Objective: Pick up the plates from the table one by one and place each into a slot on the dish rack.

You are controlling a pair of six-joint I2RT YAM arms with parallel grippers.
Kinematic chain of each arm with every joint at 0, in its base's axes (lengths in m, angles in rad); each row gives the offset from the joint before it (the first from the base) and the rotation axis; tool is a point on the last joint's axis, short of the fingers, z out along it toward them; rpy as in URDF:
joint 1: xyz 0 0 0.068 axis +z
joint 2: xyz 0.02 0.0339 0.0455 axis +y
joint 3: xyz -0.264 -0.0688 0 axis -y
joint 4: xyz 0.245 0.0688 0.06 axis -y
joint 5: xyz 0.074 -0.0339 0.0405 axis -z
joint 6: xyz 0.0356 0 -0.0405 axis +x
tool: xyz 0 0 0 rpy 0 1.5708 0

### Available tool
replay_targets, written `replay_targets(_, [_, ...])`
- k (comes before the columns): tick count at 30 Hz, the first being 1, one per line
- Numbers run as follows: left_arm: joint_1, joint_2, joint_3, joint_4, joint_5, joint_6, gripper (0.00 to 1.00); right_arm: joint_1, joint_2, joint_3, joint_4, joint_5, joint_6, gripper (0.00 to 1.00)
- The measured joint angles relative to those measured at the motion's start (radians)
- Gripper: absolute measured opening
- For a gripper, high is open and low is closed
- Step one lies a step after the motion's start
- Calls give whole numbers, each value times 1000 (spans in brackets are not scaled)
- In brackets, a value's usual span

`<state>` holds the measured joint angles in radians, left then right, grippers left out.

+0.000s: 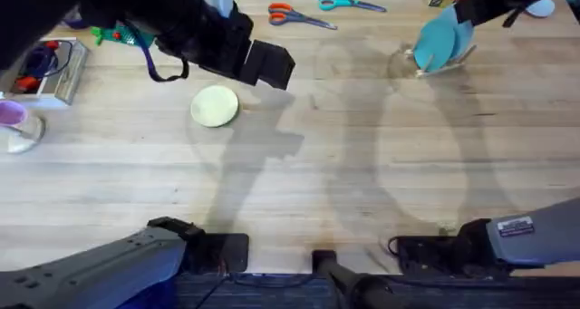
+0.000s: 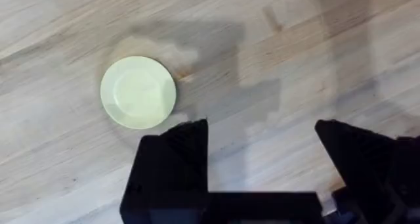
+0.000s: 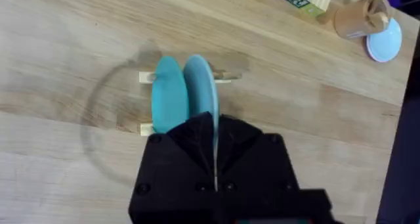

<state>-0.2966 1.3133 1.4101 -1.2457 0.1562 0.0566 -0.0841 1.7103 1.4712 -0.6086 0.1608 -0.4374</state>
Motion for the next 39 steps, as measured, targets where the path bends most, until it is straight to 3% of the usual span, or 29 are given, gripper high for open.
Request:
replay_targets(31, [0,0,0,0,0,0,993,0,0,0,0,0,0,67])
replay_targets(39, [0,0,0,0,0,0,993,0,0,0,2,0,0,125])
